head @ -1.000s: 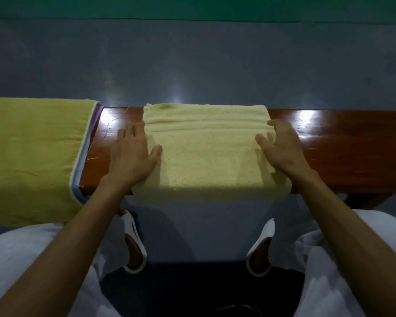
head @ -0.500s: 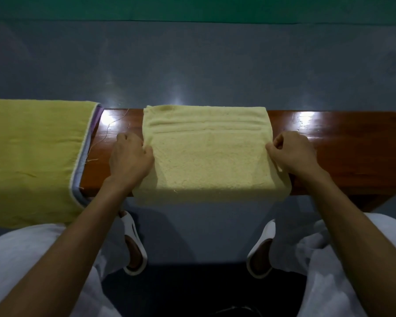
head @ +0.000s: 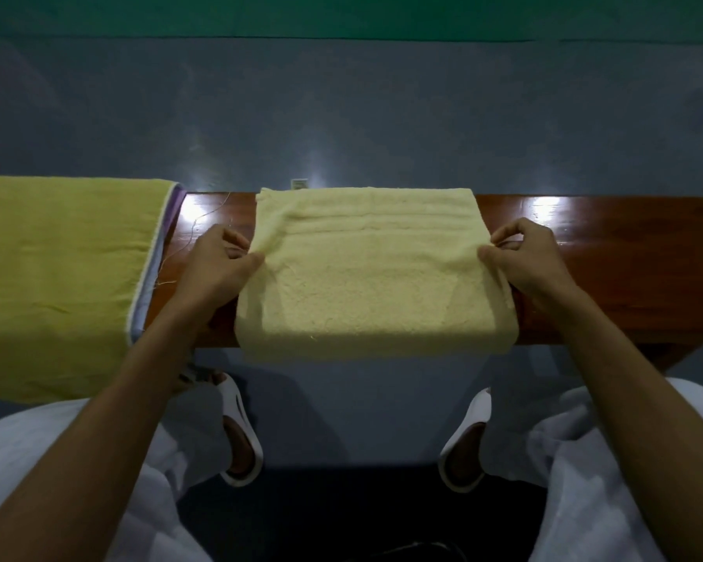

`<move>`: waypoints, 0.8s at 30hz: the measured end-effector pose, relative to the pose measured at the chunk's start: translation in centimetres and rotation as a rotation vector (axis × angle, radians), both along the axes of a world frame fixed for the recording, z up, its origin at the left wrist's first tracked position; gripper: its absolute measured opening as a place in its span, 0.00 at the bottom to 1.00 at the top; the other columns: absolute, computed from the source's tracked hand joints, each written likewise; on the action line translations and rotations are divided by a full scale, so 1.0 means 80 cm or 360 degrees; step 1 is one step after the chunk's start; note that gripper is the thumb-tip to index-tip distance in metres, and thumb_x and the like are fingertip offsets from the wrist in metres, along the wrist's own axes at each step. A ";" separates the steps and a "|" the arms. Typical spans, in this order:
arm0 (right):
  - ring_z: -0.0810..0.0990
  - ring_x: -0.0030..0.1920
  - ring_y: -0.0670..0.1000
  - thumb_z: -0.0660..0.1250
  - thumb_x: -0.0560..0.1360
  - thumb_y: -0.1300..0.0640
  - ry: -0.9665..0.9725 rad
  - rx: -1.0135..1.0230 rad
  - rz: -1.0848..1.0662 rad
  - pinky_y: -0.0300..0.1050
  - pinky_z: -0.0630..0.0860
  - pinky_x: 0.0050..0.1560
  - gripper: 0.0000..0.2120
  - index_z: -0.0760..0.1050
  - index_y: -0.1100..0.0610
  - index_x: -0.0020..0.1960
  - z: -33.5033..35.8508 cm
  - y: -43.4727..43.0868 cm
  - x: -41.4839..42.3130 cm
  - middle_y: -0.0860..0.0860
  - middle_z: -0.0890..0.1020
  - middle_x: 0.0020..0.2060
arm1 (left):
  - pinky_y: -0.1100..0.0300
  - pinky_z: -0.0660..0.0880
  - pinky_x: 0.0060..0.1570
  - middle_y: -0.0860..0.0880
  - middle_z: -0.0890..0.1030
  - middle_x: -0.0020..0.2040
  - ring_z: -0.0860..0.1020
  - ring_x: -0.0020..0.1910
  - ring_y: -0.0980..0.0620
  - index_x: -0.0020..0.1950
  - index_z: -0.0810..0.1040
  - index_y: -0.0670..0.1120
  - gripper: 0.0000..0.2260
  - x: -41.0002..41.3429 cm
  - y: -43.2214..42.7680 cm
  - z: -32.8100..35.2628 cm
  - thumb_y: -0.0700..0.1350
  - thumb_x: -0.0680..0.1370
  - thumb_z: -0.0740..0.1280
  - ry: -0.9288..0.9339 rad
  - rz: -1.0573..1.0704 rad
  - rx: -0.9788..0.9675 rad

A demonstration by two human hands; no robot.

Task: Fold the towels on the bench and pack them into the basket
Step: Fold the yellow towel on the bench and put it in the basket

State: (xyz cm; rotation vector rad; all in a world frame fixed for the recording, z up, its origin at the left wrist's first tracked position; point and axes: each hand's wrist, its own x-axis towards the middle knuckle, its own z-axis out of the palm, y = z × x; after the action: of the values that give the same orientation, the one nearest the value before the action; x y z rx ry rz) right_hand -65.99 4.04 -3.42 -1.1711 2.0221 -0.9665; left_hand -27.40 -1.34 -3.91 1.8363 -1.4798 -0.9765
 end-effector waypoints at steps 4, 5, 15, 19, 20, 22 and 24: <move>0.80 0.54 0.53 0.74 0.75 0.63 -0.0149 0.0039 0.0102 0.43 0.76 0.41 0.20 0.73 0.54 0.64 0.007 0.004 -0.009 0.55 0.80 0.54 | 0.50 0.81 0.47 0.47 0.82 0.52 0.82 0.49 0.48 0.62 0.75 0.49 0.19 0.014 0.000 0.005 0.42 0.75 0.77 0.0103 0.0003 0.0036; 0.80 0.54 0.52 0.74 0.76 0.63 -0.0172 0.0041 0.0148 0.43 0.76 0.41 0.21 0.73 0.53 0.66 0.009 0.005 -0.011 0.54 0.80 0.54 | 0.50 0.81 0.47 0.48 0.83 0.52 0.83 0.49 0.48 0.62 0.76 0.50 0.18 0.018 -0.001 0.006 0.42 0.75 0.77 0.0111 -0.0026 0.0038; 0.79 0.57 0.54 0.73 0.76 0.66 -0.0144 0.0023 0.0271 0.39 0.77 0.45 0.14 0.82 0.58 0.60 0.008 0.009 -0.016 0.54 0.80 0.57 | 0.51 0.78 0.55 0.51 0.82 0.54 0.80 0.53 0.53 0.65 0.82 0.54 0.17 0.017 0.003 0.008 0.44 0.77 0.75 -0.0126 -0.0504 -0.0048; 0.81 0.54 0.48 0.74 0.75 0.66 -0.0115 -0.0080 0.0271 0.39 0.79 0.45 0.15 0.82 0.60 0.61 0.009 0.011 -0.019 0.53 0.82 0.55 | 0.59 0.77 0.50 0.51 0.81 0.54 0.78 0.51 0.56 0.64 0.83 0.51 0.15 0.018 0.001 0.002 0.45 0.77 0.75 -0.0166 -0.0379 -0.0181; 0.81 0.54 0.47 0.74 0.75 0.67 -0.0123 -0.0095 0.0276 0.39 0.80 0.45 0.15 0.82 0.60 0.61 0.009 0.011 -0.020 0.53 0.82 0.55 | 0.62 0.75 0.48 0.51 0.81 0.54 0.78 0.50 0.57 0.63 0.84 0.51 0.15 0.018 0.001 0.002 0.46 0.77 0.75 -0.0165 -0.0342 -0.0217; 0.81 0.54 0.46 0.74 0.75 0.67 -0.0121 -0.0110 0.0298 0.38 0.79 0.45 0.16 0.81 0.60 0.62 0.010 0.012 -0.023 0.52 0.81 0.56 | 0.59 0.78 0.51 0.50 0.82 0.55 0.78 0.49 0.59 0.63 0.84 0.50 0.16 0.019 0.000 0.002 0.47 0.76 0.77 -0.0157 -0.0280 -0.0265; 0.80 0.54 0.45 0.73 0.74 0.68 -0.0081 -0.0128 0.0306 0.38 0.79 0.45 0.17 0.81 0.60 0.63 0.008 0.012 -0.025 0.52 0.81 0.56 | 0.53 0.80 0.55 0.50 0.84 0.54 0.80 0.50 0.58 0.64 0.83 0.49 0.18 0.021 0.001 0.004 0.47 0.75 0.77 -0.0168 -0.0261 -0.0283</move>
State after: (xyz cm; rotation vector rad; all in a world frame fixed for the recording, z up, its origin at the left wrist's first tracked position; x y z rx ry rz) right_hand -68.02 5.00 -2.77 -1.3425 1.8076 -0.9787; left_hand -25.74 -1.27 -3.59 1.6827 -1.7450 -0.8035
